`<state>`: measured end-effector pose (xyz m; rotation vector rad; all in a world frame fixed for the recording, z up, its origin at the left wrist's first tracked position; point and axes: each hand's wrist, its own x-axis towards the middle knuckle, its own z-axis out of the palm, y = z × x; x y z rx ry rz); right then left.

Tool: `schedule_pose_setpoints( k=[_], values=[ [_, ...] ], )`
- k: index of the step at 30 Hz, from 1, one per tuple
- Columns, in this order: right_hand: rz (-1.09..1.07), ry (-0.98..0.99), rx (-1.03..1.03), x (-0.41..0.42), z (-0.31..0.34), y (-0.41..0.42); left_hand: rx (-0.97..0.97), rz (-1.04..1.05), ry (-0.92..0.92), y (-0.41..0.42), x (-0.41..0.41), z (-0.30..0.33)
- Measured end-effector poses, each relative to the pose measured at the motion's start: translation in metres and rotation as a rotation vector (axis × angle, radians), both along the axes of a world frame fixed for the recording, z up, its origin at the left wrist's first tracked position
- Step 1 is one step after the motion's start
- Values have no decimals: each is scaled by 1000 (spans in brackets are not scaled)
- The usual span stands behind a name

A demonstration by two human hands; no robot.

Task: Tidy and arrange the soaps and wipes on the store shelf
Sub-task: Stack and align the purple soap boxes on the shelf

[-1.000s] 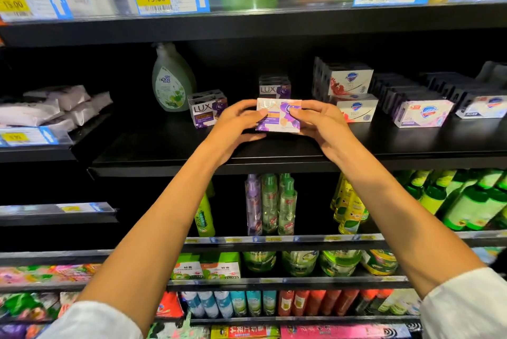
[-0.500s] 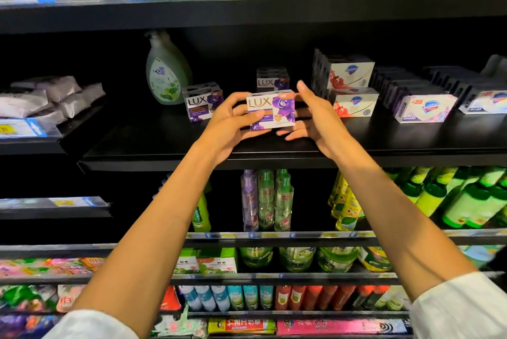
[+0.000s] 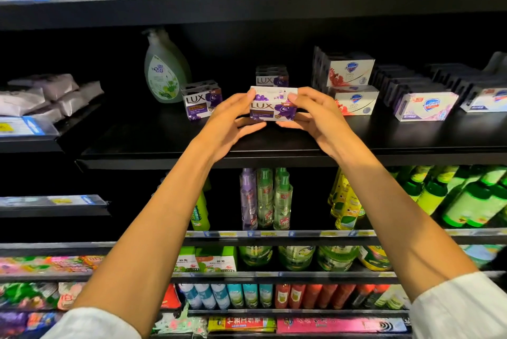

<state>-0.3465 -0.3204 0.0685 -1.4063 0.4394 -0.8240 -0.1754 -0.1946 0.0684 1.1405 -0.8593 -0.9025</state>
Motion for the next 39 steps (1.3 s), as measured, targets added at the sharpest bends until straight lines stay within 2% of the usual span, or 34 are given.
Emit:
schedule_pose_setpoints(
  k=[6,16,23,34,39],
  values=[
    [9,-12,-15,0,-2,-1,-51,-27,63,1,4,-3],
    [67,28,110,4,4,2,-65,-21,86,1,7,-5],
    [29,16,62,0,-1,-1,-47,-72,26,1,10,-6],
    [15,43,-46,0,-2,1,-25,-55,147,0,10,-3],
    [27,41,-11,2,-1,3,-14,-39,56,1,10,-4]
  ],
)
